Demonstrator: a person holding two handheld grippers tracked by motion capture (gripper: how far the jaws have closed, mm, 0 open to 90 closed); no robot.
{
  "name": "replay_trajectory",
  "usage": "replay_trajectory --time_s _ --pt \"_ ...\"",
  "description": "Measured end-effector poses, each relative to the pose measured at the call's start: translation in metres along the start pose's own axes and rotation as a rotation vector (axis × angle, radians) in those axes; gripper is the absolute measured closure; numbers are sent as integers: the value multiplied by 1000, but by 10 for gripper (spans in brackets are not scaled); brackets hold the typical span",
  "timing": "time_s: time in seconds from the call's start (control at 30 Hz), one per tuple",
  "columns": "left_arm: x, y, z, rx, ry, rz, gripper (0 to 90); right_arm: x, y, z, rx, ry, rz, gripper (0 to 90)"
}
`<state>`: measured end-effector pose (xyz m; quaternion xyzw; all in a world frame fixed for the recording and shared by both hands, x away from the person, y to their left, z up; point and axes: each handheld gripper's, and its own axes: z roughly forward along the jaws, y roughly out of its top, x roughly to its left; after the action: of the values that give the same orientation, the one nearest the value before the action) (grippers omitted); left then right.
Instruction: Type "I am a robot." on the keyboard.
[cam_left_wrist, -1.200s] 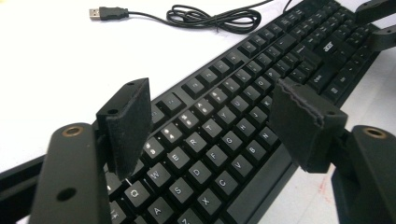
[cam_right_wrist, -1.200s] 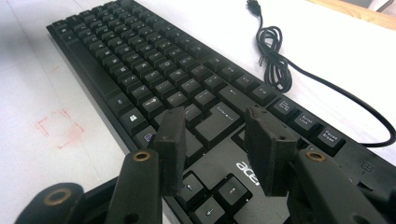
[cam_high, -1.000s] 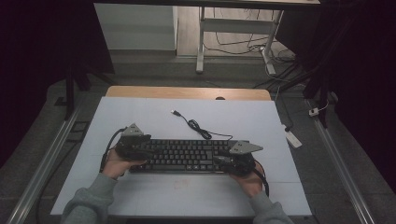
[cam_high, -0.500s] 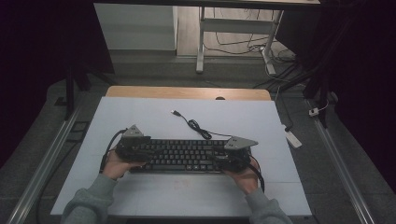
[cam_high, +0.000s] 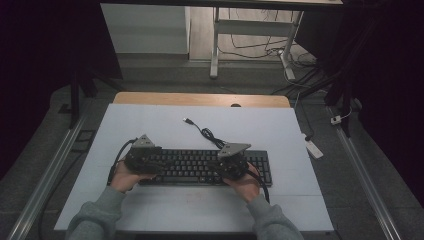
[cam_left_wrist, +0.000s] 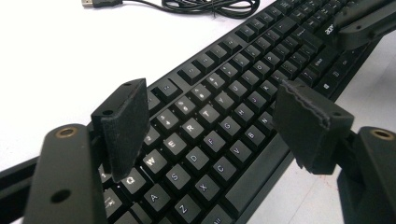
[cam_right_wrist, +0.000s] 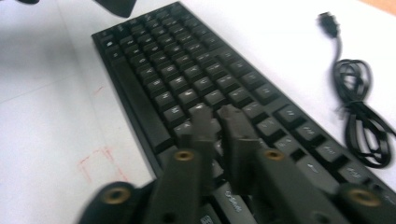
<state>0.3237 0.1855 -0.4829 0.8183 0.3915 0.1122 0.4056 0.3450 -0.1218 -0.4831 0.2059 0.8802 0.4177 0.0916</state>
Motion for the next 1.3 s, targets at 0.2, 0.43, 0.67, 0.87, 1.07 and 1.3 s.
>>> replay_trajectory --time_s 0.2,0.43,0.67,0.87,1.07,1.3 --pt "-1 0 1 5 -1 6 273 4 3 15 53 17 -15 895" --pt "-1 0 2 7 -1 6 271 6 0 31 93 23 -15 895" --pt "-1 0 2 9 -2 7 270 6 -2 37 127 6 -36 895" --pt "-1 -1 3 14 -6 8 268 6 -3 41 145 -3 -51 896" --pt "-1 -1 2 12 0 5 268 6 0 31 69 -8 -40 896" --pt "-1 -2 1 9 6 5 268 -6 -8 -5 -46 -81 6 805"
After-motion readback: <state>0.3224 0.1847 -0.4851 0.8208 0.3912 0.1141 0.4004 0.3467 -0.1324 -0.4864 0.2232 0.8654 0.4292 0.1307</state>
